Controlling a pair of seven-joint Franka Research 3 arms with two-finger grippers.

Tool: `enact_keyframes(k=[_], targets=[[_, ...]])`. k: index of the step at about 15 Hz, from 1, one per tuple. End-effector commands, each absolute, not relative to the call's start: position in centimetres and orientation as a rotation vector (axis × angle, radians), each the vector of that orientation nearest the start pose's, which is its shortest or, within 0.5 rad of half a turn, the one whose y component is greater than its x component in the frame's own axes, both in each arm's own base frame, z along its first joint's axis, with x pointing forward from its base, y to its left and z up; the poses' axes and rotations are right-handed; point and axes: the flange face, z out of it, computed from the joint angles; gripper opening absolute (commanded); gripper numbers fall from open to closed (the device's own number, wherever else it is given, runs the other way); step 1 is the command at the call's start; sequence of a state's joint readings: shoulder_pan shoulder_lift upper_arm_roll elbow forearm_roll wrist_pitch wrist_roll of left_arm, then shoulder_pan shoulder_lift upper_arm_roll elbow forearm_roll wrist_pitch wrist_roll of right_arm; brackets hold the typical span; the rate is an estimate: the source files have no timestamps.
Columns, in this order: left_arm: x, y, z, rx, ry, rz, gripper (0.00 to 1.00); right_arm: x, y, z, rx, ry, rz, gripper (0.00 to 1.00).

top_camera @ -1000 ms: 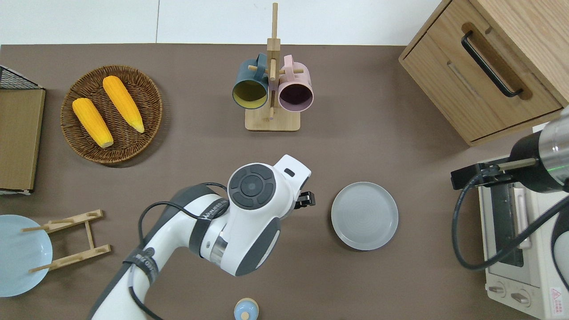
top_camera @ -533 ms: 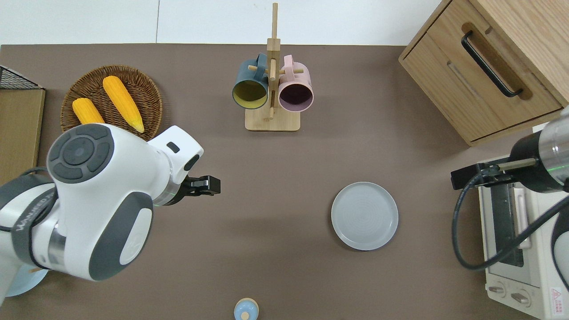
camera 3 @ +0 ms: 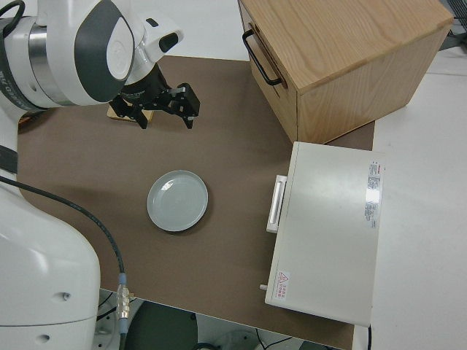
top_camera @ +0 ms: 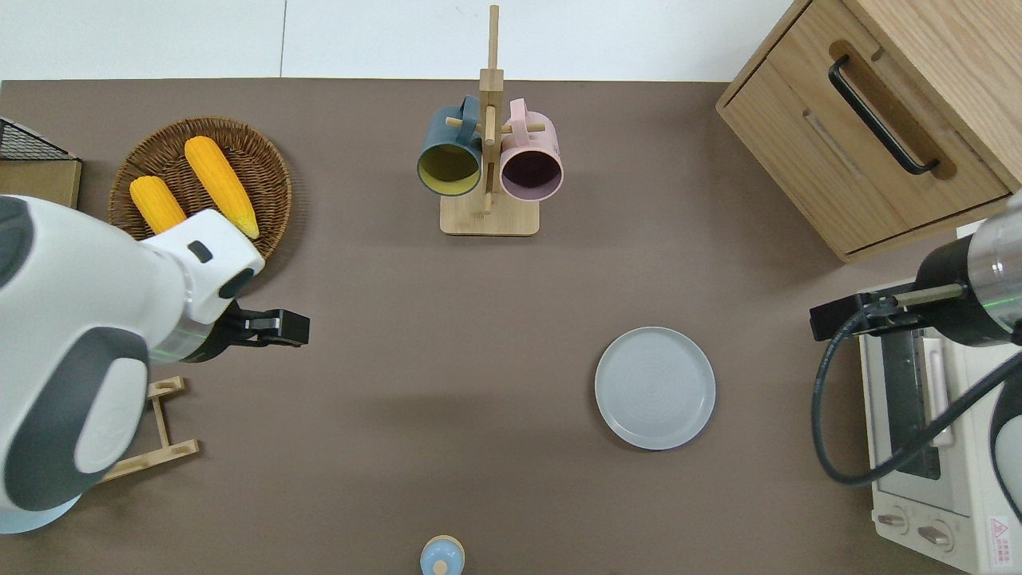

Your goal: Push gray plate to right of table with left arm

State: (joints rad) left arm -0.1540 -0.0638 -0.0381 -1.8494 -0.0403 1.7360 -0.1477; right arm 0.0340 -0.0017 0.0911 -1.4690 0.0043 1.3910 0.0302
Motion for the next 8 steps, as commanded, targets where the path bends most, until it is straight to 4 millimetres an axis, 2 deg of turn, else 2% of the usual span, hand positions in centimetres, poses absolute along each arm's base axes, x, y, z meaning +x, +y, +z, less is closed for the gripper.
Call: enact_keyframes(k=[1, 4, 8], targets=[[53.0, -6.9, 59.3, -3.157, 0.117, 0.078, 0.99, 52.7, 6.5, 66.0, -3.130, -0.145, 0.128, 0.983], [53.2, -3.3, 60.3, -3.169, 0.133, 0.067, 0.99, 52.7, 6.5, 66.1, -3.130, -0.147, 0.126, 0.983], [53.2, -2.9, 60.3, -3.168, 0.133, 0.069, 0.99, 52.7, 6.5, 66.0, -3.130, -0.147, 0.128, 0.983]])
